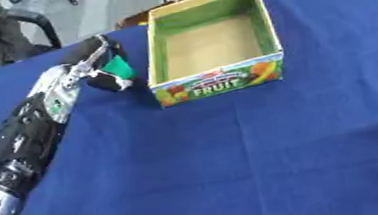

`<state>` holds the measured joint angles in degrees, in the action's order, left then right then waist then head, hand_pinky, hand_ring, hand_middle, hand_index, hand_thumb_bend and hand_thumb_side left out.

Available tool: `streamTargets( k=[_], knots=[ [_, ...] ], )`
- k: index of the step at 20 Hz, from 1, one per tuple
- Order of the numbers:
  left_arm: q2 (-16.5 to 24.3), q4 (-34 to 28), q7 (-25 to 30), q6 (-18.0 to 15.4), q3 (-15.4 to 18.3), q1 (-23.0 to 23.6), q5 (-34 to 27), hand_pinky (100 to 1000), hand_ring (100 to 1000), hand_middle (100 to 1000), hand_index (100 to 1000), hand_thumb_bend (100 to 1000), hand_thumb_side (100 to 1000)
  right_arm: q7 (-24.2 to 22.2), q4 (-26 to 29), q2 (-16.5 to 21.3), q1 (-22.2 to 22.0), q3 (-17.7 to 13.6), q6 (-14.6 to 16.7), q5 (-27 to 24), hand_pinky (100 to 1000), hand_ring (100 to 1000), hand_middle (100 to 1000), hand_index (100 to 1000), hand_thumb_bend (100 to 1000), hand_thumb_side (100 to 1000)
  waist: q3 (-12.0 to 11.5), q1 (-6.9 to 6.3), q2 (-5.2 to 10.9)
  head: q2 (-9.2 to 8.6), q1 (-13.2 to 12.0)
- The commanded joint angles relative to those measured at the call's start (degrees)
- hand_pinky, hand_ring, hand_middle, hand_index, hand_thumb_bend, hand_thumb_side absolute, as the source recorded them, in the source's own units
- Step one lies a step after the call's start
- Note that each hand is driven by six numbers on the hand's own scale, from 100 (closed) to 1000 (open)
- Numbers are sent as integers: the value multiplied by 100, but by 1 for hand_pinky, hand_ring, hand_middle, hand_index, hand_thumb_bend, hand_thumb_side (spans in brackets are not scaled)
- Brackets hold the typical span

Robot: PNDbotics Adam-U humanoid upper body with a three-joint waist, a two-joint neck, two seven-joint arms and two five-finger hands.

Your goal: Pick up objects on the table and place them in the box.

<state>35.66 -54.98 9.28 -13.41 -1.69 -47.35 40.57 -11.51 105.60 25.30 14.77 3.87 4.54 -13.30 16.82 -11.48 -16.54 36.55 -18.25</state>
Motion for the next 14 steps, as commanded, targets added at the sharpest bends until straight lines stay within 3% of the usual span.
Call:
streamTargets(
  k=[1,7,12,14],
  knots=[
    [278,-469,159,-107,-20,-236,-254,157,152,155,354,422,216,21,76,36,11,-61,10,-53,765,714,579,672,100,990,-21,64,152,-1,19],
    [37,-1144,636,255,-187,-587,-703,165,156,160,359,416,213,-13,67,38,7,-25,-1,-78,765,714,579,671,100,989,33,56,217,16,-58],
    [-39,-1256,754,434,-243,-669,-751,191,174,179,377,427,216,-23,66,41,12,-18,-3,-85,765,715,579,671,100,992,51,47,218,12,-74],
    [-186,-1120,831,509,-364,-751,-665,199,179,184,381,425,220,-46,77,32,61,13,-8,-90,765,715,579,671,100,993,196,-4,192,-3,-155]
  ],
)
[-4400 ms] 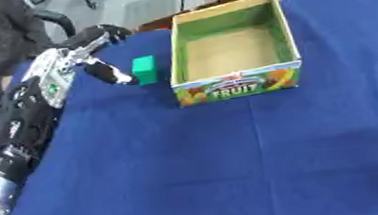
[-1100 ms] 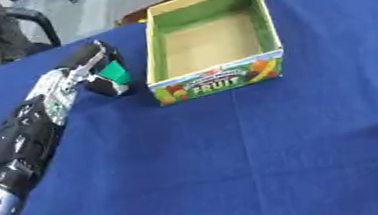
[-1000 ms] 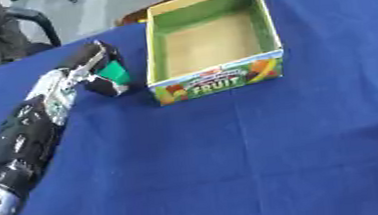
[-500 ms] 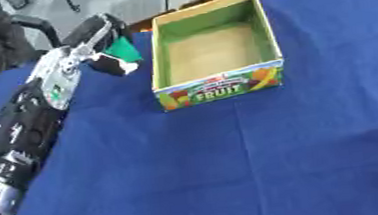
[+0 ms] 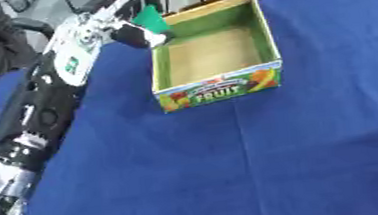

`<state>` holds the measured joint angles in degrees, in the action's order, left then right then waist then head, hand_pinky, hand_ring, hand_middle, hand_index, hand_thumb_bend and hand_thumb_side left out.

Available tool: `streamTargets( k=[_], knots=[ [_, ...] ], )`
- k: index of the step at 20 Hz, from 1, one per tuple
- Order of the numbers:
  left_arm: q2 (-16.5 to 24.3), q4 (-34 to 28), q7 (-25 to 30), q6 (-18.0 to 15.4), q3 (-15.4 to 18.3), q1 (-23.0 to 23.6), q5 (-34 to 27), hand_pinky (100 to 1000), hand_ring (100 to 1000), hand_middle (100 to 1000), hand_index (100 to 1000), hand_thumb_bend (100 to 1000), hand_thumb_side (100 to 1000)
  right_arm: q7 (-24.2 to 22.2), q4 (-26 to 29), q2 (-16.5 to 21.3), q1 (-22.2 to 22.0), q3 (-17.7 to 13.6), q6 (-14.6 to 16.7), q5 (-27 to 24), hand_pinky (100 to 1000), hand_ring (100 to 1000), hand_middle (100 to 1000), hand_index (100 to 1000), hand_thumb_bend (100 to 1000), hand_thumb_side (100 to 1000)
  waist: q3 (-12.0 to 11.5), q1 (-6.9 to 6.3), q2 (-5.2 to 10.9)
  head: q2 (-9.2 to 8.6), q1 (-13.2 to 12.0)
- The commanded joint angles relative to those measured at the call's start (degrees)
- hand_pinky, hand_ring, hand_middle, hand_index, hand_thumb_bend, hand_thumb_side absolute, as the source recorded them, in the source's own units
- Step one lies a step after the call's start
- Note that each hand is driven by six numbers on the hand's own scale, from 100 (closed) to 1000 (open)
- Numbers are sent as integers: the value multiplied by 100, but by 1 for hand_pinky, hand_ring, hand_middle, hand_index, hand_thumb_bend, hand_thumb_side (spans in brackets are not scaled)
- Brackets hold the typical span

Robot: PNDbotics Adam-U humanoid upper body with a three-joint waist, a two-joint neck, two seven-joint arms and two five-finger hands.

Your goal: Pick up objects on the table and place them in the box.

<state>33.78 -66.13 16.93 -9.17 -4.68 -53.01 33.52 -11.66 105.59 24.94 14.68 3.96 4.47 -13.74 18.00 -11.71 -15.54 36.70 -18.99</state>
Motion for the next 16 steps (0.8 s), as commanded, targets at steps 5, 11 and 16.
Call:
streamTargets(
  k=[5,11,16],
  knots=[
    [-570,563,-2,106,-186,-222,410,222,198,202,399,418,234,-67,88,44,132,41,-23,-48,766,716,579,671,100,1000,283,-59,35,-46,-161],
    [-808,857,-190,-65,-208,-204,846,244,215,220,417,425,248,-65,83,33,161,45,-35,-29,766,712,578,671,100,1000,340,-91,-15,-52,-168],
    [-851,980,-19,-168,-207,-175,1024,486,392,404,604,628,422,-63,78,26,158,43,-33,-24,766,712,578,670,100,1000,335,-78,-15,-58,-167]
  ],
)
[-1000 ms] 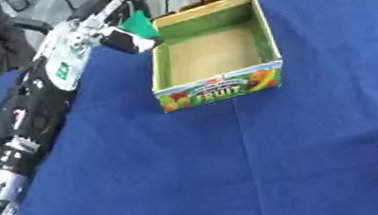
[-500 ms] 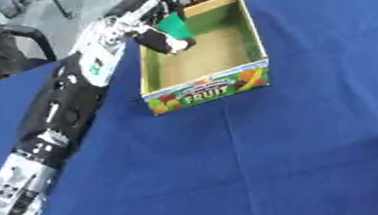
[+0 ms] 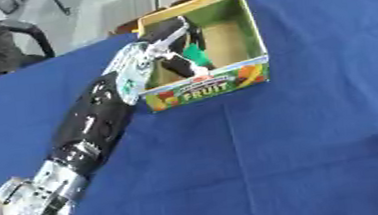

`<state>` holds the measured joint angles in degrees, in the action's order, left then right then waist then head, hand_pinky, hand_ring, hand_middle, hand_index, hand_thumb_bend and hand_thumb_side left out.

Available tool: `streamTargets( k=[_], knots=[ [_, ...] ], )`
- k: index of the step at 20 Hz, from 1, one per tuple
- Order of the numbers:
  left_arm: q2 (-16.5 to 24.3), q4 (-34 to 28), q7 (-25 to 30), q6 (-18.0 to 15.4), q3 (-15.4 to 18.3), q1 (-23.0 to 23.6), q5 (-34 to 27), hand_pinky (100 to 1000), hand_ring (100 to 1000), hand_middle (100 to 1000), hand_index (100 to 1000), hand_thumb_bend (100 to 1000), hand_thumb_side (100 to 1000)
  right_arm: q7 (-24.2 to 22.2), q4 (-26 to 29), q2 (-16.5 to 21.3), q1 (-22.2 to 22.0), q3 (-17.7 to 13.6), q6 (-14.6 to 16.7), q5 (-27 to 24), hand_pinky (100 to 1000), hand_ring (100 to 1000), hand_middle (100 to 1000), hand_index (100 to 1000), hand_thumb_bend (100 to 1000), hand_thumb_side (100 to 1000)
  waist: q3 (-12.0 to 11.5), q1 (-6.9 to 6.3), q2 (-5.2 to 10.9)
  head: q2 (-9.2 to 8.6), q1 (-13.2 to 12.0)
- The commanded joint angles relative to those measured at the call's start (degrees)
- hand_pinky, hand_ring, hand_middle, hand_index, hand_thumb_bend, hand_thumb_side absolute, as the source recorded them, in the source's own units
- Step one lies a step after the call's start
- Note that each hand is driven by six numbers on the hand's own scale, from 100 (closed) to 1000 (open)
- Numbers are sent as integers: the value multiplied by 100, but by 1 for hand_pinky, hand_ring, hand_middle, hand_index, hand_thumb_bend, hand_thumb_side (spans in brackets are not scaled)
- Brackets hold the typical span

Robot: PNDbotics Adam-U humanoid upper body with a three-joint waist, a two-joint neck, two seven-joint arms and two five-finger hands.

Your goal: Pick up objects on the table and place them in the box.

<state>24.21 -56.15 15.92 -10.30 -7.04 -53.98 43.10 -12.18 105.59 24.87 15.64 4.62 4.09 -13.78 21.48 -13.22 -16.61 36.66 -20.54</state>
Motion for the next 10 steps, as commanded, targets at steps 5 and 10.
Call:
streamTargets(
  k=[5,10],
  knots=[
    [135,11,376,-161,30,-41,93,732,715,750,899,1000,711,-4,76,24,53,-27,8,-25,766,712,578,670,100,1000,-39,110,108,-65,1],
    [229,-294,137,-166,268,10,13,819,806,825,952,1000,884,25,68,1,10,-60,16,-31,766,712,578,670,100,998,-163,187,135,-64,75]
  ],
)
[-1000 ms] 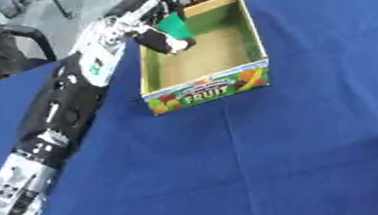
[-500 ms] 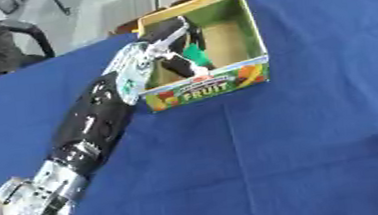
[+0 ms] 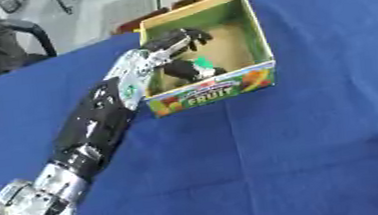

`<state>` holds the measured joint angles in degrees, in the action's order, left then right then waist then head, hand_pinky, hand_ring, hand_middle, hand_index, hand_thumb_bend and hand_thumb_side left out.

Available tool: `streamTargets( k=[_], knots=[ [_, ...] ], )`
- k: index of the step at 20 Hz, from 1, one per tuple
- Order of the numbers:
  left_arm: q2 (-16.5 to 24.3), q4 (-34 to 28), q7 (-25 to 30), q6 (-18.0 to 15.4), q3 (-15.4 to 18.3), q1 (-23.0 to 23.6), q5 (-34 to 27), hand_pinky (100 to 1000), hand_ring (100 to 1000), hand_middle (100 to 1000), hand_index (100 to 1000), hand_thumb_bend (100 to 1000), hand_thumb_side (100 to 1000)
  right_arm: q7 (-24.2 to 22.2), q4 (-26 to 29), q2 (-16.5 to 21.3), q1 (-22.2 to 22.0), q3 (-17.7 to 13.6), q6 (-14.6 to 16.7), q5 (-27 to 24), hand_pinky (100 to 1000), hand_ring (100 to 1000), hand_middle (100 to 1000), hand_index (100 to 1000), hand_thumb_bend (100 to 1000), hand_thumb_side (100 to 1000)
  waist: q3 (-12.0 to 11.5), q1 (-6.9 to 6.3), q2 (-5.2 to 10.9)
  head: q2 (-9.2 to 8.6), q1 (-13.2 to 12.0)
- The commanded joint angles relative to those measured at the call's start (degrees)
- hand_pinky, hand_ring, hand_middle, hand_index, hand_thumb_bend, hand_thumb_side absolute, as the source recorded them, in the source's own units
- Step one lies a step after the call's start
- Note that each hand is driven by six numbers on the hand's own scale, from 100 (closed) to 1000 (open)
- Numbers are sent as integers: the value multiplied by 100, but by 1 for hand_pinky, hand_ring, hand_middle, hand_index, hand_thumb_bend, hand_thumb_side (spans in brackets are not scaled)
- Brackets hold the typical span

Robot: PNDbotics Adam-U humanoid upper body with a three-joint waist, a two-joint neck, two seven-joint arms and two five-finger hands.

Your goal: Pick up objects on the table and place them in the box.

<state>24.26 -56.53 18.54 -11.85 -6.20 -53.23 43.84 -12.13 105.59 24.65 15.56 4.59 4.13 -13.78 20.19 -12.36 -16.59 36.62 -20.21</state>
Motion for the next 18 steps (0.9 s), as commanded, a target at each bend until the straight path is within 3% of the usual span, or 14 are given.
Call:
streamTargets(
  k=[1,6,9,12,18],
  knots=[
    [249,-369,-200,-34,277,-60,-126,811,798,818,951,1000,909,29,65,19,3,-68,13,-32,766,712,577,670,100,998,-75,119,140,-55,64],
    [460,-1025,-609,-362,769,-30,-525,768,757,778,921,1000,834,87,48,-11,-85,-123,21,-39,766,712,577,670,100,993,-370,225,202,-3,202],
    [583,-1444,-867,-617,1045,174,-783,737,731,755,907,896,784,115,40,-23,-130,-150,24,-41,765,712,577,670,100,989,-562,279,229,23,282],
    [586,-1866,-1127,-806,1365,543,-1043,714,711,739,901,855,774,151,40,-32,-151,-194,33,-45,765,713,577,670,100,987,-839,344,212,27,407],
    [175,-2693,-1639,-491,1464,1369,-1555,674,678,716,900,810,803,236,69,15,-133,-282,63,-27,765,713,577,670,100,980,-1172,385,116,4,579]
  ],
)
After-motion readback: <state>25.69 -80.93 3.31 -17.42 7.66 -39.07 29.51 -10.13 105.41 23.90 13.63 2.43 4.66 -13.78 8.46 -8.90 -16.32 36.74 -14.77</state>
